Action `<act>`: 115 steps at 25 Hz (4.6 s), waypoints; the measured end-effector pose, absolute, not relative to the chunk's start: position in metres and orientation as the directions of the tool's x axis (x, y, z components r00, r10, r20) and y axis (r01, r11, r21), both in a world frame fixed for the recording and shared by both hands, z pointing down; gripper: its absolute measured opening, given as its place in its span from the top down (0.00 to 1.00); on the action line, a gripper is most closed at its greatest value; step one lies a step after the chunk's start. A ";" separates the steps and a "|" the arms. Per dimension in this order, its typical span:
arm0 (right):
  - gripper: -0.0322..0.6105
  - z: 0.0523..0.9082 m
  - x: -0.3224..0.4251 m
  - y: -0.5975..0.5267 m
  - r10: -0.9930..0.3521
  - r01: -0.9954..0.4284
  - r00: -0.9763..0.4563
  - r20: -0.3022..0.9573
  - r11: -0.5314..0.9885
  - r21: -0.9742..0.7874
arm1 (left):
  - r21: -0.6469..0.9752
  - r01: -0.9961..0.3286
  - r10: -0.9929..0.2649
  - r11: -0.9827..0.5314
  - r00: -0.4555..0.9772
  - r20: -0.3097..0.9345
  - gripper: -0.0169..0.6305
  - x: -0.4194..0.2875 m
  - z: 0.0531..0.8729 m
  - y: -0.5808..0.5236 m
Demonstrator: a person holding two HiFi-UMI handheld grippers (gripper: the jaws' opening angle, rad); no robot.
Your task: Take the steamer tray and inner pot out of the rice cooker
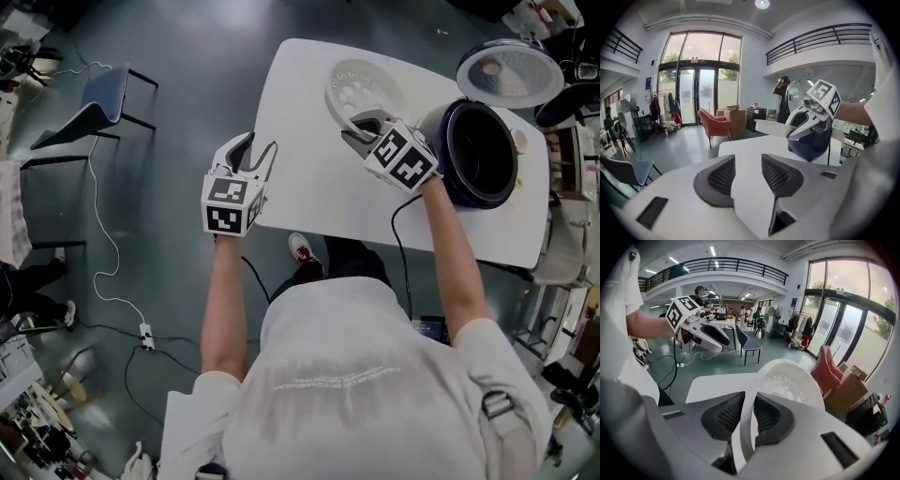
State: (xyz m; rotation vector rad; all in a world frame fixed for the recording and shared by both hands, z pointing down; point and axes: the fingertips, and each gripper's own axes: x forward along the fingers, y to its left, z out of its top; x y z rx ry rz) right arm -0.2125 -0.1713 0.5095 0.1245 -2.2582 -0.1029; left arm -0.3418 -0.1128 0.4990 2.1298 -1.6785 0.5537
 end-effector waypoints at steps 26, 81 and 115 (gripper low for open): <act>0.83 0.653 -0.253 -0.271 -0.110 -0.039 -0.513 0.851 0.994 0.105 | 0.147 -0.978 -0.748 -0.151 0.210 0.629 0.68 -0.362 0.574 -0.177; 0.62 0.592 -0.225 -0.256 -0.311 -0.348 -0.616 0.723 0.932 0.105 | 0.116 -0.986 -0.798 -0.117 0.163 0.580 0.69 -0.362 0.533 -0.108; 0.62 0.392 0.031 -0.168 -0.766 -0.797 -0.502 0.402 0.590 0.129 | 0.094 -0.801 -0.731 -0.591 0.581 0.357 0.70 -0.150 0.438 -0.141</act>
